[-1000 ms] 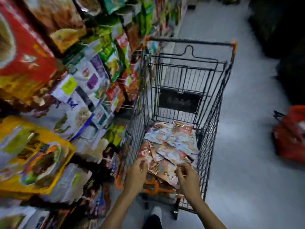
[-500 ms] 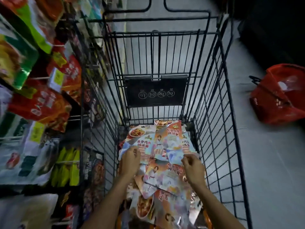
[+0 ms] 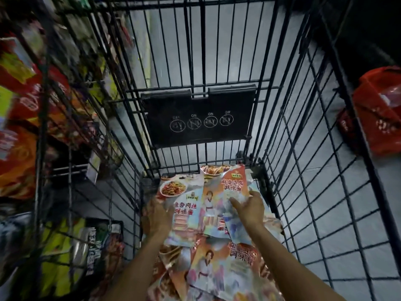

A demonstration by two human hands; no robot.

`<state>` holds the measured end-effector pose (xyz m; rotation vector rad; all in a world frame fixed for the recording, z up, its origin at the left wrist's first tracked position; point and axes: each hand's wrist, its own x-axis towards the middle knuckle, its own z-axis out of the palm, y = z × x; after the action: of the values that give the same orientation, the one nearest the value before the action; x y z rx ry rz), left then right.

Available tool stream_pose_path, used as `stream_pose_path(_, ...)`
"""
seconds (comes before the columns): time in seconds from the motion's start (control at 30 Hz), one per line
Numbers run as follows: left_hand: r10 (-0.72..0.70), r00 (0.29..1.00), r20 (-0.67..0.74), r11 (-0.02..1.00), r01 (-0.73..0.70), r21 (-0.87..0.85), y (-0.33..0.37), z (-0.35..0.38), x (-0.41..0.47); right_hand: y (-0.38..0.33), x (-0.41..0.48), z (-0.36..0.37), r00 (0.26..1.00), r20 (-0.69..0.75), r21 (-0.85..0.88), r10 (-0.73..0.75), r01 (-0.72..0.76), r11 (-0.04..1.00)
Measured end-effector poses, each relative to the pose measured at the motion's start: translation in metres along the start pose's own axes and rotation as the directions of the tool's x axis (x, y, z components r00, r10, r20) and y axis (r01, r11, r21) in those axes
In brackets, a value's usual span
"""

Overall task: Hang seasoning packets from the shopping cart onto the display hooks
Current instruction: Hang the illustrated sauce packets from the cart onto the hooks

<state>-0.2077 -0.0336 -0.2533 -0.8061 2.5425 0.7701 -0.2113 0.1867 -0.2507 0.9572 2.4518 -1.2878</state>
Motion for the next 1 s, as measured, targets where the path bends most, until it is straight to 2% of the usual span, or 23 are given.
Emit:
stream_pose_path(0.1,-0.026,1.0,-0.009,1.0,0.026,-0.013,0.001,-0.001,0.01,-0.007,0.0,0.001,0.996,0.04,0.096,0.082,-0.086,0.992)
stream_pose_path(0.27,-0.047,0.999,-0.025,0.974,0.04,-0.222,0.011,-0.007,0.01,-0.006,-0.007,0.005,0.973,0.188,0.258,0.137,-0.183,0.949)
stream_pose_path(0.37,-0.057,0.998,-0.011,0.974,0.053,-0.221,0.011,-0.005,0.015,-0.007,-0.007,0.006,0.966,0.211,0.325,0.151,-0.215,0.921)
stream_pose_path(0.53,-0.146,0.989,0.004,0.947,0.141,-0.289,0.014,-0.005,0.017,-0.01,-0.004,0.002,0.919,0.352,0.457,0.178,-0.335,0.824)
stream_pose_path(0.6,-0.182,0.982,0.05,0.936,0.188,-0.298,0.018,-0.005,0.016,-0.011,-0.002,0.001,0.915,0.355,0.463,0.191,-0.35,0.815)
stream_pose_path(0.77,-0.217,0.963,0.158,0.904,0.26,-0.339,0.022,-0.01,0.016,-0.009,-0.002,0.002,0.951,0.26,0.433,0.168,-0.27,0.86)
stream_pose_path(0.9,-0.18,0.952,0.246,0.84,0.279,-0.465,0.023,-0.011,0.012,-0.005,-0.002,-0.006,0.935,0.291,0.385,0.203,-0.309,0.87)
stream_pose_path(1.0,-0.157,0.944,0.291,0.824,0.288,-0.488,0.023,-0.014,0.007,-0.004,-0.001,-0.013,0.909,0.355,0.307,0.22,-0.335,0.891)
